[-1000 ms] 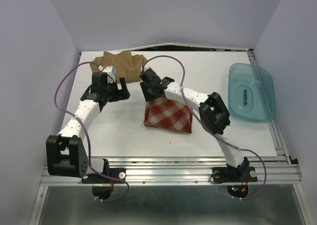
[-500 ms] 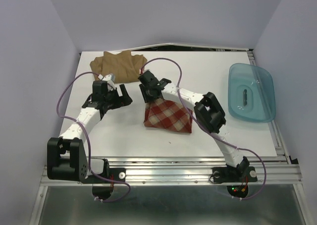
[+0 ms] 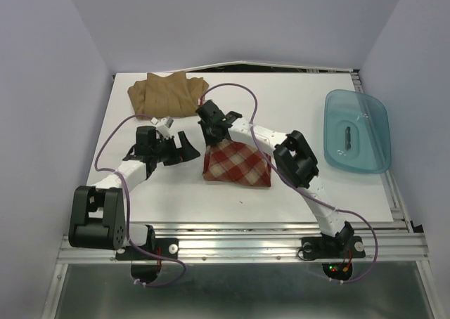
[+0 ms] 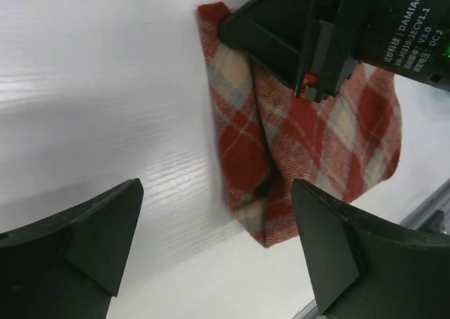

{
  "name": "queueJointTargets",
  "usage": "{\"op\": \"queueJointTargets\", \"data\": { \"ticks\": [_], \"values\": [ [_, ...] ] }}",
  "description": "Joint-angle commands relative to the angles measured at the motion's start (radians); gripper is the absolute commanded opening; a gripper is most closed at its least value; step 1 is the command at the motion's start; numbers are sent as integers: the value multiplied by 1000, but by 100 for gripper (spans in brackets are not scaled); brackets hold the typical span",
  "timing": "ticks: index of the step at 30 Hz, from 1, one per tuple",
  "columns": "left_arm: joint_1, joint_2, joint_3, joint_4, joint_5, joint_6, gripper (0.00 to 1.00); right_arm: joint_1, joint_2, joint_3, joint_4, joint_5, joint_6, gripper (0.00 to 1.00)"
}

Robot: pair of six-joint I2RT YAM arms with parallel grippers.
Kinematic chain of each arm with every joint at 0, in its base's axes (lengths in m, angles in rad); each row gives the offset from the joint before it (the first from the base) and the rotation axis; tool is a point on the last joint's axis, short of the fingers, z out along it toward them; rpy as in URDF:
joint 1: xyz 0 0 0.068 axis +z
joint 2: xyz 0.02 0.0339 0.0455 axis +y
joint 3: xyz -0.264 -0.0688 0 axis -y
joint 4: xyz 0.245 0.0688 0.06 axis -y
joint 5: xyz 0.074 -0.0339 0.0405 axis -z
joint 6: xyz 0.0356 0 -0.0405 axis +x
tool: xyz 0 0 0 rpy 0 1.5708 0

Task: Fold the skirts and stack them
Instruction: Fold the skirt

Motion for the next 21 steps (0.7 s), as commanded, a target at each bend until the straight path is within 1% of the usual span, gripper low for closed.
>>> {"op": "queueJointTargets", "data": {
  "ticks": [1,3,7,11,15,21],
  "values": [
    [4,48,-39,165,133,-60,99,-5,-61,48,0,-43,39,1],
    [-6,73,-56,237,133,-94,99,-5,-78,48,2,-67,54,1],
    [-24,139,-53,292,119,-121,99,-15,-98,45,2,-97,73,1],
    [-36,220,-47,343,176,-140,99,-24,-121,39,5,-109,82,1],
    [-56,279,-61,445,263,-213,99,-33,-121,43,5,-112,93,1],
    [-93,326,-87,585,297,-299,99,-42,-113,46,9,-123,99,1]
  ]
}}
